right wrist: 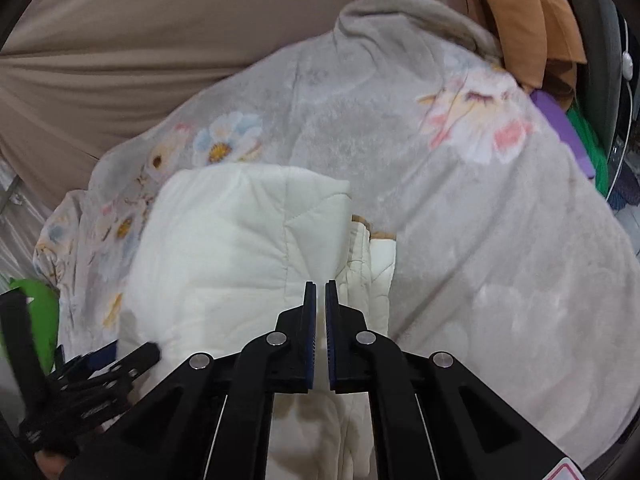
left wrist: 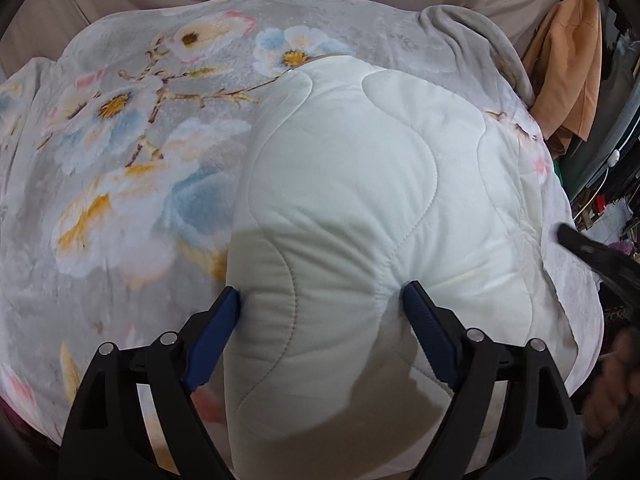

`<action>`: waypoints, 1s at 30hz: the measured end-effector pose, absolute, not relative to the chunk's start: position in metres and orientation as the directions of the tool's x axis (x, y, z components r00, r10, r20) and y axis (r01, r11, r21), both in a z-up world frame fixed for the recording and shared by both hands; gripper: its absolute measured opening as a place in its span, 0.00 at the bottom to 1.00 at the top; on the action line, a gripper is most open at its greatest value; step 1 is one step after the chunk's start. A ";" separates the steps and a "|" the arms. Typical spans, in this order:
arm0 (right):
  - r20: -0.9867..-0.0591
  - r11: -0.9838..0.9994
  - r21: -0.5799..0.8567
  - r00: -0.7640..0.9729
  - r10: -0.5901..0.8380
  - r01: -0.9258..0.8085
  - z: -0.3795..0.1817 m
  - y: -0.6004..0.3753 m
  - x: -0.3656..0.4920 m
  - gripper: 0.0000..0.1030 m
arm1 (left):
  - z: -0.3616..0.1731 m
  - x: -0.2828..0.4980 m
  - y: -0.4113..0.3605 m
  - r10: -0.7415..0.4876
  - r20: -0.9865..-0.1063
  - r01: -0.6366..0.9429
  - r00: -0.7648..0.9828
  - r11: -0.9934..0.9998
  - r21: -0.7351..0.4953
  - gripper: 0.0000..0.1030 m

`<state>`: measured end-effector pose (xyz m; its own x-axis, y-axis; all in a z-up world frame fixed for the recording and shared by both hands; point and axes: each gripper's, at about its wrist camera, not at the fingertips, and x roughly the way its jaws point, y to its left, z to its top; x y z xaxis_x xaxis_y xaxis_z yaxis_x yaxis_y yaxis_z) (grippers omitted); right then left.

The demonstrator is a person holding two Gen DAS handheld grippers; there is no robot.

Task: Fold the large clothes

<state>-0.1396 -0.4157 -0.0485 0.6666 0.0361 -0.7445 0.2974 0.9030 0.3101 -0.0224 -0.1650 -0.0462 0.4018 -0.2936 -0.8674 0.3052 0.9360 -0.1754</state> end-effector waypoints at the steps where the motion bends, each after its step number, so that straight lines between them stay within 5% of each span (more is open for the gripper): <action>1: -0.743 0.910 0.302 0.669 0.038 0.283 -0.041 -0.412 -0.149 0.03 | -0.045 -0.023 -0.164 -0.296 -0.867 0.305 0.401 0.936 -0.178 0.79; 8: -0.832 0.945 0.231 0.551 0.069 0.231 -0.081 -0.364 -0.193 0.00 | -0.021 -0.046 -0.161 -0.350 -0.849 0.339 0.396 0.915 -0.219 0.74; 15: -0.869 0.956 0.205 0.489 0.079 0.211 -0.143 -0.359 -0.187 0.00 | -0.045 -0.056 -0.182 -0.261 -0.885 0.389 0.386 0.916 -0.100 0.81; 22: -0.832 0.967 0.154 0.554 0.015 0.205 -0.090 -0.349 -0.206 0.00 | -0.043 -0.050 -0.178 -0.252 -0.879 0.346 0.404 0.932 -0.108 0.81; 27: -0.897 0.972 0.137 0.440 0.039 0.193 -0.133 -0.350 -0.195 0.00 | -0.044 -0.054 -0.182 -0.250 -0.882 0.358 0.399 0.928 -0.100 0.82; 30: -0.859 0.973 0.148 0.510 0.039 0.176 -0.102 -0.342 -0.202 0.00 | -0.040 -0.054 -0.180 -0.248 -0.877 0.353 0.411 0.931 -0.098 0.82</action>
